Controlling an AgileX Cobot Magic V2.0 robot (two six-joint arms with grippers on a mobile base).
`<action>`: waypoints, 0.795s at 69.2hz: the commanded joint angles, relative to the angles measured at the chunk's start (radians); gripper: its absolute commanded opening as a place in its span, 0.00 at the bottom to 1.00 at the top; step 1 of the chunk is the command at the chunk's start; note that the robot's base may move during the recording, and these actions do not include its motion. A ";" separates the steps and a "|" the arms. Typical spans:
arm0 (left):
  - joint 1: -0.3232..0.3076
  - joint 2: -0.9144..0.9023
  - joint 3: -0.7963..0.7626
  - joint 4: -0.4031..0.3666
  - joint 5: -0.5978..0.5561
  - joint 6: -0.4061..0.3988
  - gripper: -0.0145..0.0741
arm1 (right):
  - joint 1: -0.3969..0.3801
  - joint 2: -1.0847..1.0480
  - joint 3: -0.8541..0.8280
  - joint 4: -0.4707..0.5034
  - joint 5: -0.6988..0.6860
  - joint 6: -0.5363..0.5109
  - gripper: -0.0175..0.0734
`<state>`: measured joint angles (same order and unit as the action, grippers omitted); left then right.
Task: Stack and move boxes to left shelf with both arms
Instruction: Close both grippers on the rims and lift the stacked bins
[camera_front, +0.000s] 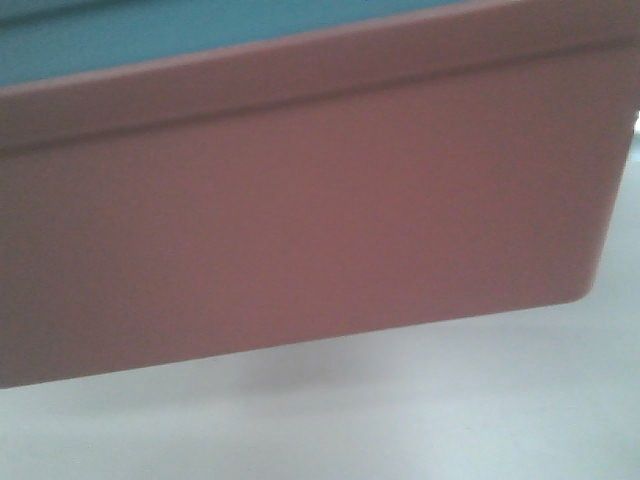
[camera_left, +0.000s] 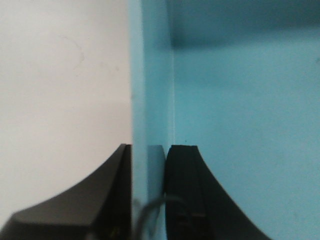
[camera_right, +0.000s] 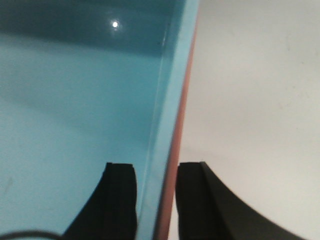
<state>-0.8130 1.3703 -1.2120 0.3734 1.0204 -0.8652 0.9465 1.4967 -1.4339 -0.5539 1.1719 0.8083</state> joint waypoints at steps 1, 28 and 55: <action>-0.042 -0.021 -0.046 -0.054 -0.254 -0.016 0.15 | 0.015 -0.019 -0.040 -0.023 -0.229 0.062 0.25; -0.040 0.004 -0.046 -0.048 -0.327 -0.018 0.15 | 0.015 -0.019 -0.040 -0.014 -0.244 0.062 0.25; -0.040 0.014 -0.046 -0.015 -0.354 -0.044 0.15 | 0.015 -0.016 -0.040 -0.011 -0.232 0.061 0.25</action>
<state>-0.8130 1.4149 -1.2083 0.3976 0.9296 -0.8898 0.9427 1.5039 -1.4297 -0.5874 1.1979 0.8436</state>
